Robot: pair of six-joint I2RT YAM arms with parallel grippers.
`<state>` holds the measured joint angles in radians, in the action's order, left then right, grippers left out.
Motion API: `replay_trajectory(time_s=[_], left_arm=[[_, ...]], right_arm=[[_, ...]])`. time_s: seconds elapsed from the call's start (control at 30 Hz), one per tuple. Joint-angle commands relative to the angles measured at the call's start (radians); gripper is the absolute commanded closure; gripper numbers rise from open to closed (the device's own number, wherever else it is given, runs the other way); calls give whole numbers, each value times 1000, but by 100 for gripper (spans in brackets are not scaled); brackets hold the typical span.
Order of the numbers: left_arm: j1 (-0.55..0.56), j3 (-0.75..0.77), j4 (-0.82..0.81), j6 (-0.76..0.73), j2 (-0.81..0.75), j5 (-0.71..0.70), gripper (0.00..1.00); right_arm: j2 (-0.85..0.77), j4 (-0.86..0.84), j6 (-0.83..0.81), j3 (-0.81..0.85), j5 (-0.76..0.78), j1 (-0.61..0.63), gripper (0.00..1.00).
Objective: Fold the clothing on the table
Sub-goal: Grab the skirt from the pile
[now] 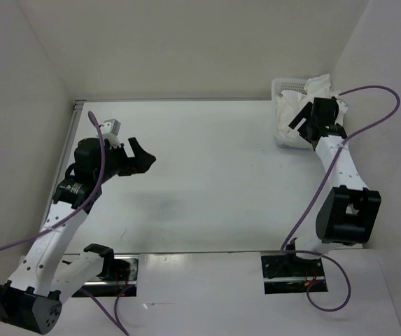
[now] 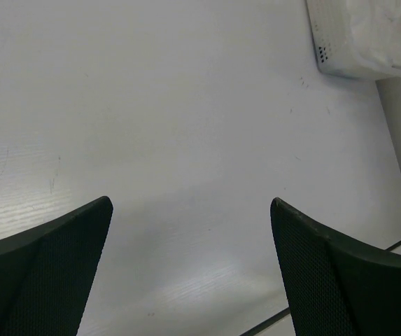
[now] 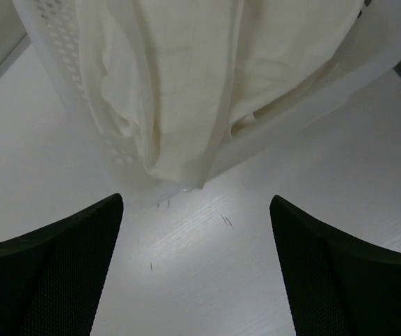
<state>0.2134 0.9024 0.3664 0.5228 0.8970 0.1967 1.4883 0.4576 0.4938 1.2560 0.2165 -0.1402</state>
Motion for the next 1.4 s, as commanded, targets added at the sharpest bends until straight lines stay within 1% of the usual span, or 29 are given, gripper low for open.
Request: replay_trajectory(time_s=[0.0, 0.03, 0.07, 0.1, 0.13, 0.23, 0.3, 0.57, 0.7, 0.73, 0.83, 0.97, 1.0, 1.07, 1.1, 1.13, 1.23, 1.27, 1.37], left_arm=[[4, -14, -41, -14, -6, 1, 0], [4, -14, -29, -14, -6, -9, 0], [4, -5, -29, -4, -6, -19, 0], [4, -5, -29, -4, -6, -19, 0], [4, -5, -29, -4, -15, -19, 0], [4, -5, -29, -4, -15, -19, 0], [4, -5, -29, -4, -15, -19, 0], [4, -5, -29, -23, -24, 1, 0], [4, -14, -29, -23, -24, 1, 0], [4, -14, -29, -23, -24, 1, 0], [4, -14, -29, -23, -24, 1, 0], [4, -14, -29, -23, -24, -8, 0], [4, -14, -29, -23, -24, -8, 0], [4, -14, -29, -23, -24, -8, 0], [4, -23, -29, -23, -33, -8, 0], [4, -23, -29, -23, -33, -8, 0], [4, -33, -38, -14, -44, -8, 0], [4, -33, -38, -14, -53, -8, 0], [4, -33, -47, -14, -53, 3, 0]], right_arm=[[79, -114, 23, 94, 53, -21, 12], [102, -128, 23, 111, 53, -21, 16], [128, -128, 23, 147, 53, -21, 25], [154, -128, 23, 167, 53, -21, 25], [205, -119, 35, 187, 53, -21, 34], [280, -119, 35, 246, 34, -21, 49], [303, -119, 57, 261, 44, -21, 49], [377, -59, 57, 279, 205, 1, 48], [417, -50, 57, 289, 251, 1, 47], [417, -50, 66, 289, 251, 1, 46], [455, -62, 66, 289, 251, 1, 46], [477, -125, 66, 289, 146, 1, 46], [466, -181, 66, 260, 67, 1, 56], [440, -236, 54, 240, -14, 1, 72], [422, -278, 54, 231, -52, 1, 85], [399, -278, 54, 230, -90, 1, 100], [236, -354, 63, 174, -118, 27, 100], [133, -355, 54, 174, -89, 43, 100], [-26, -315, -18, 218, -7, 149, 100]])
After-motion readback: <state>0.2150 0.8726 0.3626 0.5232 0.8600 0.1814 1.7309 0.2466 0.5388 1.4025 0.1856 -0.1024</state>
